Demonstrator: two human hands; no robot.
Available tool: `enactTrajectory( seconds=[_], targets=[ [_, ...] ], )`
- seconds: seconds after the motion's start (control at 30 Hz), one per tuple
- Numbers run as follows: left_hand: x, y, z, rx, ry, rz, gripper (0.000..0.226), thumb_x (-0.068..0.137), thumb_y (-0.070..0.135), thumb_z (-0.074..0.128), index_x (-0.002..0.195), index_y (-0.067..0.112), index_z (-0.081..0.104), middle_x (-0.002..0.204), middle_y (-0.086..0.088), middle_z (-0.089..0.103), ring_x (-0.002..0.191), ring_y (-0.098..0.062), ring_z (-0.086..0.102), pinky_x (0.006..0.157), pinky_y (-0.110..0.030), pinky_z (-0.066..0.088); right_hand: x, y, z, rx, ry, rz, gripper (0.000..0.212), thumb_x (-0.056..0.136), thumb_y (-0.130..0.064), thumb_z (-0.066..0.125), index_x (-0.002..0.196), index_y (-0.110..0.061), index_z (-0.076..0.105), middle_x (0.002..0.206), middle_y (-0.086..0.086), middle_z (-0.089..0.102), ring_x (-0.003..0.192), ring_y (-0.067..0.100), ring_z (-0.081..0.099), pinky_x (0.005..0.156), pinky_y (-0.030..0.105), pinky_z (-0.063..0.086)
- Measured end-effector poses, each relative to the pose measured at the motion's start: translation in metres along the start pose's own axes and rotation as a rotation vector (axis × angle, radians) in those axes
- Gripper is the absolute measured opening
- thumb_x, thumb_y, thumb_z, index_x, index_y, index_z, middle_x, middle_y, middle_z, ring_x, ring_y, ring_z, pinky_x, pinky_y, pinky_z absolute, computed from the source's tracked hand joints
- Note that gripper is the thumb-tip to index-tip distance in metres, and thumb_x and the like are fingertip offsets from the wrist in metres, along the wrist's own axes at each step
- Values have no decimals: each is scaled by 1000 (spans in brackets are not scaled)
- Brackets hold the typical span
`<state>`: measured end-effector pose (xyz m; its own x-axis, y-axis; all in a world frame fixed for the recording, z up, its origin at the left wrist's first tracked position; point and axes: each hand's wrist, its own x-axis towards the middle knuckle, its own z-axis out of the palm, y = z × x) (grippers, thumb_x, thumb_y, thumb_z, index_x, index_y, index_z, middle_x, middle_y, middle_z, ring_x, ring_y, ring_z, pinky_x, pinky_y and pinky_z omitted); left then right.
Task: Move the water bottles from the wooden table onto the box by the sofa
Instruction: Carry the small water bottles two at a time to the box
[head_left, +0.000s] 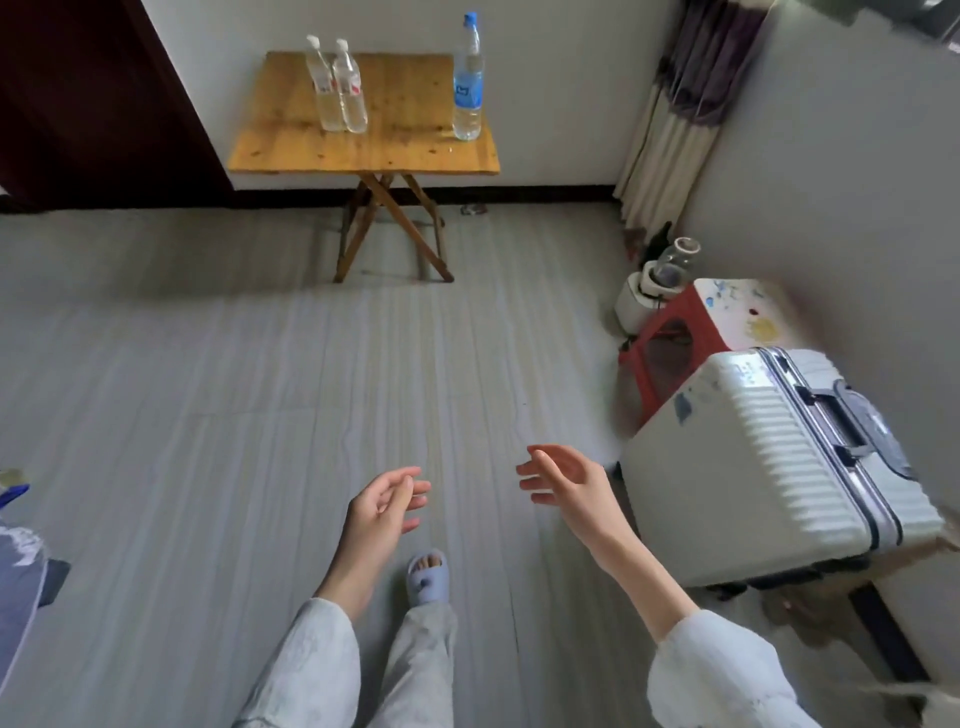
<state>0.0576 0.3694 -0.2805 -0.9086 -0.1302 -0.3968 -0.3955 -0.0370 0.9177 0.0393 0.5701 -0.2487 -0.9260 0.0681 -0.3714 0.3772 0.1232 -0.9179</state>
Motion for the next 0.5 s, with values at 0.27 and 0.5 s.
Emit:
enactTrajectory(
  seconds=[0.27,0.5],
  targets=[
    [206,113,-15,20,-40,88,18,94,17,43,101,19,59,97,-2,66,91,-16,61,77,-28,50,190,-107,44,21,29,-57,18,92,-20,49,102,-10,60,85,3,68,79,20,65,79,34,53],
    [336,168,0,43,-99,68,18,94,17,43,92,24,59,93,1,65,90,-17,60,74,-24,48,322,-162,58,4,37,-53,18,92,-21,49,103,-13,60,86,3,68,79,16,66,76,30,53]
  ],
)
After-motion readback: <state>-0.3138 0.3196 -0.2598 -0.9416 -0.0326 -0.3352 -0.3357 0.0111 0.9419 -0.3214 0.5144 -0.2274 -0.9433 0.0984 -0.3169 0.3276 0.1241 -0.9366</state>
